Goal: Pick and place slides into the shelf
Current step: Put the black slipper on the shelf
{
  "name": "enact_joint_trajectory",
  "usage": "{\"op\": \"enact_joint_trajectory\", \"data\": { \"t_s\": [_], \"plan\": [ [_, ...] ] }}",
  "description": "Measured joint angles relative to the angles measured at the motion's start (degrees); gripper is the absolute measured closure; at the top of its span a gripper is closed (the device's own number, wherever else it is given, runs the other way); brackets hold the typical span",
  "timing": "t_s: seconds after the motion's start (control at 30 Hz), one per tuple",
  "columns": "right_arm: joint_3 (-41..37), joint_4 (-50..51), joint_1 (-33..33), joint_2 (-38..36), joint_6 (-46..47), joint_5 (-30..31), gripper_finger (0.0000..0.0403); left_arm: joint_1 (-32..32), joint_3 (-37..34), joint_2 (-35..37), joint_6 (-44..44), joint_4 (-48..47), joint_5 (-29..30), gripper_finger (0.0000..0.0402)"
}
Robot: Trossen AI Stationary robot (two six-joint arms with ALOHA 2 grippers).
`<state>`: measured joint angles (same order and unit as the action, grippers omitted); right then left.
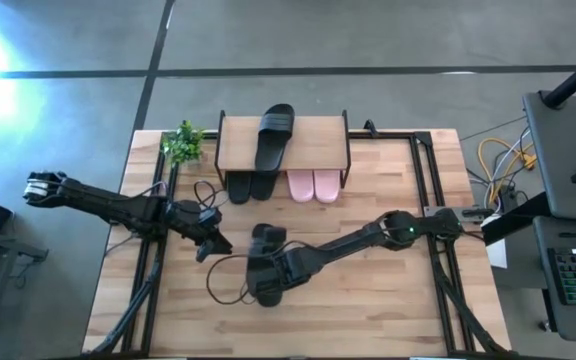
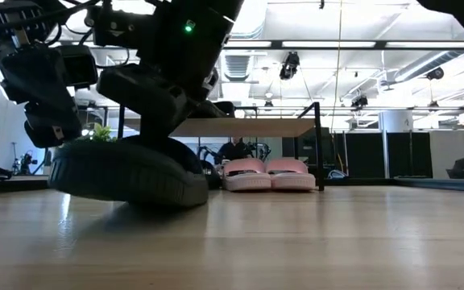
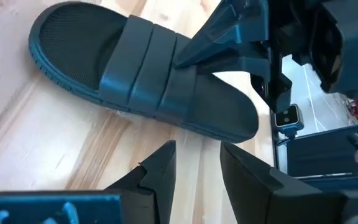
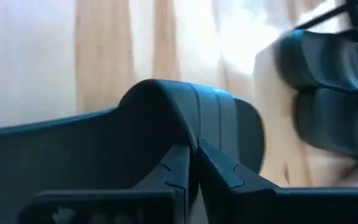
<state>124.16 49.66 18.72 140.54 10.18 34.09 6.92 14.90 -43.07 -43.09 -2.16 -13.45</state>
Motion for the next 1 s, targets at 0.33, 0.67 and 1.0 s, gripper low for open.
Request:
{"op": "enact_joint_trajectory", "data": {
  "t_s": [0.33, 0.67, 1.0],
  "plan": [
    [1.53, 6.82, 0.46, -13.17, 9.14, 18.14, 0.0389, -0.07, 0.0, -2.28, 0.03, -0.12, 0.22, 0.0291],
    [1.47, 25.42, -10.66, -22.21, -2.38, 29.72, 0.039, -0.09, 0.1, -2.92, 1.96, 0.68, 2.32, 0.0291],
    [-1.67, 16.83, -31.02, -23.21, -31.58, 17.94, 0.039, -0.15, 0.2, -2.1, 2.05, 1.79, 4.18, 0.0291]
  ]
}}
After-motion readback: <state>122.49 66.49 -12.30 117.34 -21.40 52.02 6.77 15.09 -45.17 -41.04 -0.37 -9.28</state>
